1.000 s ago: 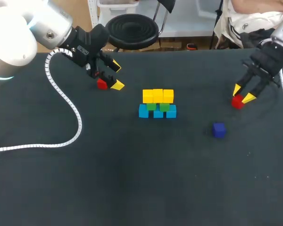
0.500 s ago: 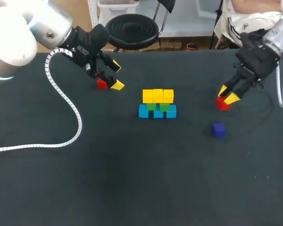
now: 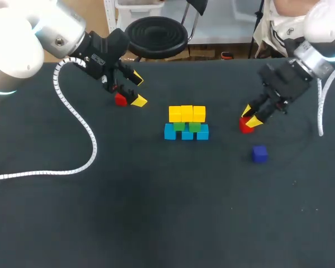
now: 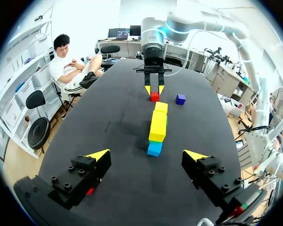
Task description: Place the blue cubes, place green cubes on the blue cubes, place the yellow cubes on the green cubes, then place the red cubes on the yellow cubes, and place purple cube on the red cubes.
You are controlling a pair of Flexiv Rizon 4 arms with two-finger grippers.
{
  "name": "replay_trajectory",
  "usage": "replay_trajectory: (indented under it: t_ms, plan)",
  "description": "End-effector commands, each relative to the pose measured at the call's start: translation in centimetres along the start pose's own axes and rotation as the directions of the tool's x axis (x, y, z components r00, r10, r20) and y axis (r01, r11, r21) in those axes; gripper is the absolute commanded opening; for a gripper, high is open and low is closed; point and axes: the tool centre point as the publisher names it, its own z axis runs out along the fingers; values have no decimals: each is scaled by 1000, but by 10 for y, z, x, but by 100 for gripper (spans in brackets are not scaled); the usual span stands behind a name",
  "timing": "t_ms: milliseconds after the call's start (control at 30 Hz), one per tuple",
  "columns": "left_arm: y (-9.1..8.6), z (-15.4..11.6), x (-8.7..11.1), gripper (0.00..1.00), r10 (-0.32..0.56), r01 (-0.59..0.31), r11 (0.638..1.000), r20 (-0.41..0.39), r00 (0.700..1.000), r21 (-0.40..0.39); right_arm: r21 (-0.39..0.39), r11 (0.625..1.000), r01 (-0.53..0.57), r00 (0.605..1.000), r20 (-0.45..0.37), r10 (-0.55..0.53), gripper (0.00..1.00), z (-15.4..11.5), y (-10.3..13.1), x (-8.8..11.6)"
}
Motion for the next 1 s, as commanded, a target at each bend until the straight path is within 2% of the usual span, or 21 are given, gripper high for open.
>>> replay_trajectory:
  t_ms: [33,133,233,267,300,333,567,667,800,1000]
  plan:
    - [0,0,0,100,0,0,1000,1,1000,-1,282,960,-1,999,-40,13,0,4,1,5]
    - [0,0,0,100,0,0,1000,1,1000,-1,297,954,-32,999,-3,34,0,2,-5,14]
    - [0,0,0,100,0,0,1000,1,1000,-1,275,961,-37,999,26,31,1,1,-7,16]
    - [0,0,0,100,0,0,1000,1,1000,-1,259,965,-38,999,34,30,20,1,-8,16]
    - [0,0,0,100,0,0,1000,1,1000,-1,254,967,-38,998,50,26,44,1,-8,16]
    - [0,0,0,100,0,0,1000,1,1000,-1,243,970,-32,998,60,17,100,1,-8,16]
    - [0,0,0,100,0,0,1000,1,1000,-1,235,972,6,993,116,-34,100,-17,3,17]
    - [0,0,0,100,0,0,1000,1,1000,-1,239,970,39,991,117,-68,100,-26,6,16]
    - [0,0,0,100,0,0,1000,1,1000,-1,233,971,57,988,129,-89,100,-33,5,18]
    - [0,0,0,100,0,0,1000,1,1000,-1,199,974,104,981,139,-134,100,-32,-2,7]
